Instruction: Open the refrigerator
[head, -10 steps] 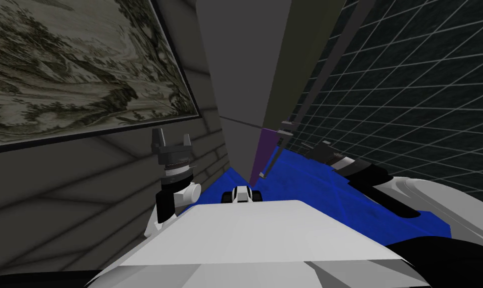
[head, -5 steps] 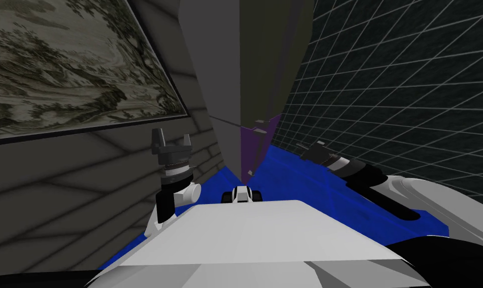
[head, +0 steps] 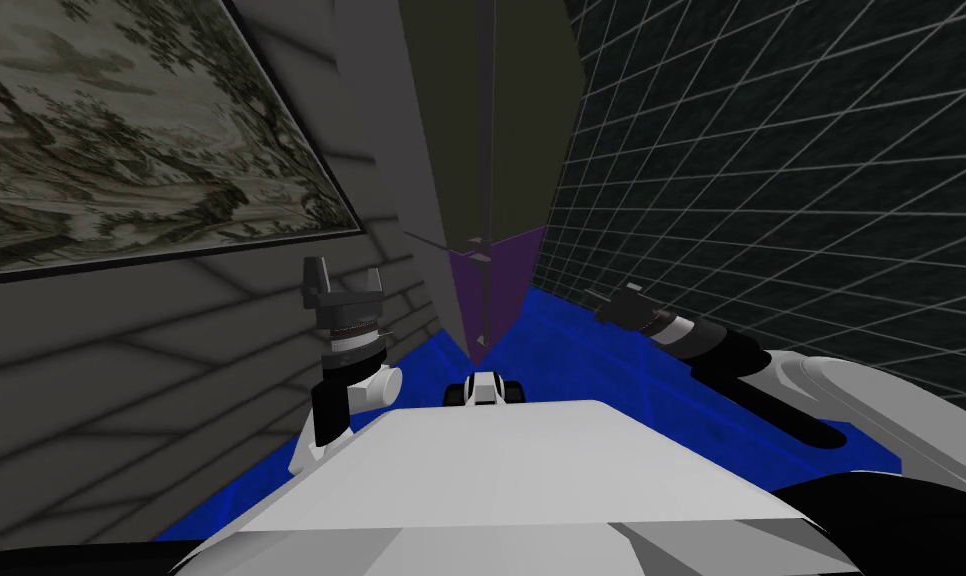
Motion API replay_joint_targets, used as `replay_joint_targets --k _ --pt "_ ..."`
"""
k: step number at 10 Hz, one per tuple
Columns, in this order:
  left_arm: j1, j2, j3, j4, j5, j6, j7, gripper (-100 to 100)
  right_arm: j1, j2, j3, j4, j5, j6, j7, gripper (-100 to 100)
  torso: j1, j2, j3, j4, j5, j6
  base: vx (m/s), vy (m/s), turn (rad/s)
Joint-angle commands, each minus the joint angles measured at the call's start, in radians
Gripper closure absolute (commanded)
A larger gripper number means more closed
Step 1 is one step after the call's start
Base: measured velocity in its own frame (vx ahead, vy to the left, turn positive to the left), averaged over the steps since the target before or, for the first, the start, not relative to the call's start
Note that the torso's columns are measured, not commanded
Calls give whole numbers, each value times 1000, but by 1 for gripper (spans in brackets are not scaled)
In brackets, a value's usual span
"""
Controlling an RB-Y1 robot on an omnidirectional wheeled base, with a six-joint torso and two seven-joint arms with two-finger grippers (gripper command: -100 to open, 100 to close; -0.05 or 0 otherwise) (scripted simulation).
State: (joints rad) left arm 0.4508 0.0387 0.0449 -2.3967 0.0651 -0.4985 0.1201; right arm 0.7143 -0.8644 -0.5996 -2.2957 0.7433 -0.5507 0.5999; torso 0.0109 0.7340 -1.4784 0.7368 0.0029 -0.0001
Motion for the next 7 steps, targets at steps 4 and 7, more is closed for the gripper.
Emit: replay_joint_targets --k 4,7 --pt "0 -1 -1 0 0 0 0 0 35 -24 -43 45 1 53 -18 -100 -10 4 2 1 -3 0 75 211 -65" --pt "0 -1 0 0 0 0 0 0 55 -38 -68 73 1 85 -30 -100 -11 4 2 1 -3 0 81 247 -84"
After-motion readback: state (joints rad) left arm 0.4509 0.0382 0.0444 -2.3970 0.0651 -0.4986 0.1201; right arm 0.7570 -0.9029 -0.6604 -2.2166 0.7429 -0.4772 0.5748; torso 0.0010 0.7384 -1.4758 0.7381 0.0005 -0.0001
